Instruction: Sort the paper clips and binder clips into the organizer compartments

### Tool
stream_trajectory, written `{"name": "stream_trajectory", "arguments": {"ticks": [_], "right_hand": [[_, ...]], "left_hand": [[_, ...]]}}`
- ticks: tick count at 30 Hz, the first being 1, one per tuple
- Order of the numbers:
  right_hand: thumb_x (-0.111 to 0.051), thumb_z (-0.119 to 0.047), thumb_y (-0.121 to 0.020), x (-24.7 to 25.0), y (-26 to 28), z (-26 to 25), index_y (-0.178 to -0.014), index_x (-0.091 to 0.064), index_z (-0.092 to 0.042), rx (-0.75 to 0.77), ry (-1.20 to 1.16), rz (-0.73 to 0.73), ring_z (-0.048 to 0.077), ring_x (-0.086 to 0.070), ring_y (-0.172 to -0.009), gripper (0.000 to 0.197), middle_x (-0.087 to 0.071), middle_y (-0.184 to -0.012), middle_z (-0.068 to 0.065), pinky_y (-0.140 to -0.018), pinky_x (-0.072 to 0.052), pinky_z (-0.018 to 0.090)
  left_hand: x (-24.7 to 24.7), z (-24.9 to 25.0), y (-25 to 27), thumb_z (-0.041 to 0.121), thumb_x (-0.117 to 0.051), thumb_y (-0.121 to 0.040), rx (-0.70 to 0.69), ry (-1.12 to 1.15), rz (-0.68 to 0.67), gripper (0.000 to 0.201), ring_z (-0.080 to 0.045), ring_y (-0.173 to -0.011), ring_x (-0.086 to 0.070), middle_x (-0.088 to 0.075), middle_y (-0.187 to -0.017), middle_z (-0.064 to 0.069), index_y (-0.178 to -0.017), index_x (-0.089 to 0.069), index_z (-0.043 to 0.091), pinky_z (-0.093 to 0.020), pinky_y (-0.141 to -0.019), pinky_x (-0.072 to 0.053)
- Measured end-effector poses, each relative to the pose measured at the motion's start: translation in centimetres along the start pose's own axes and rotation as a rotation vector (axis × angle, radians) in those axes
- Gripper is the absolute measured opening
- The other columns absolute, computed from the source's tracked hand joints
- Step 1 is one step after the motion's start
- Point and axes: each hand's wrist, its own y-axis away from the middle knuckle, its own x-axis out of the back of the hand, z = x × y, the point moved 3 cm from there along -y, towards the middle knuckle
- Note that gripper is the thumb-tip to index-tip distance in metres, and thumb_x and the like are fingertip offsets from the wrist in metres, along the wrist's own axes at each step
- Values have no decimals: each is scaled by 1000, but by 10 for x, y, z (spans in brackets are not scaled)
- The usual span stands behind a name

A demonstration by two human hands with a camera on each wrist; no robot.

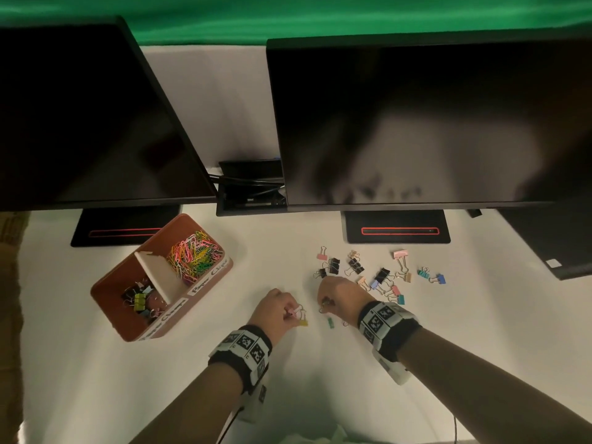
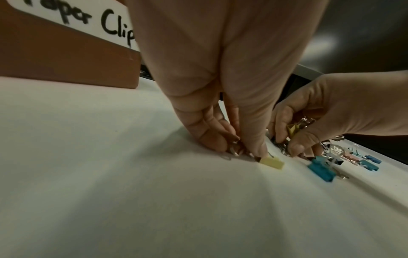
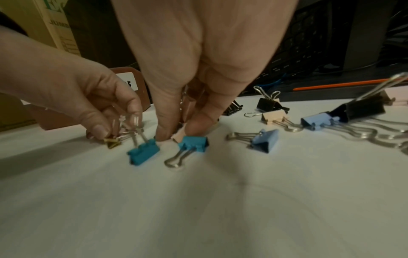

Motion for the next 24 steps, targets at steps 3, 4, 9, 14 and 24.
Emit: {"name": "stream_trajectory", "arguments": {"ticks": [3, 4, 9, 14, 24], "right_hand": [[-67, -11, -81, 0, -6, -1, -104, -64, -9, -34, -10, -33, 22, -55, -99, 23, -59, -108, 7, -90, -46, 32], [-67, -10, -81, 0, -7, -1, -110, -62, -9, -51, -21, -46, 23, -54, -101, 29, -58, -111, 8, -91, -44, 31], [-66, -12, -83, 0, -13, -1, -113, -62, -10, -96, -5, -81, 24, -53, -103, 31, -55, -112, 9, -90, -41, 27], [-66, -15, -83, 2, -15, -3, -103, -65, -9, -103, 11, -90, 23, -54, -101, 21, -57, -110, 9, -86, -42, 26], [-67, -13, -82, 32, -40, -100, -89, -65, -10, 159, -127, 86, 15, -53, -77, 8, -63, -92, 5, -75, -42, 21]], "left_hand": [[0, -1, -3, 14, -72, -74, 21, -25, -11, 21, -11, -78, -51, -48, -92, -1, -92, -64, 8, -15, -74, -42], [0, -2, -4, 13, -73, -74, 30, -30, -18, 21, -12, -80, -52, -48, -92, -1, -92, -64, 7, -19, -78, -45], [-1, -4, -5, 9, -71, -74, 40, -58, -25, 18, -15, -80, -57, -47, -93, 1, -89, -63, 10, -21, -81, -49], [0, -3, 2, 7, -68, -75, 28, -46, -36, 20, -15, -75, -56, -57, -84, 1, -78, -53, 19, -22, -73, -48], [122, -25, 71, 12, -77, -71, 117, 290, 467, 26, -12, -70, -61, -62, -76, 1, -86, -56, 18, -19, -66, -49]]}}
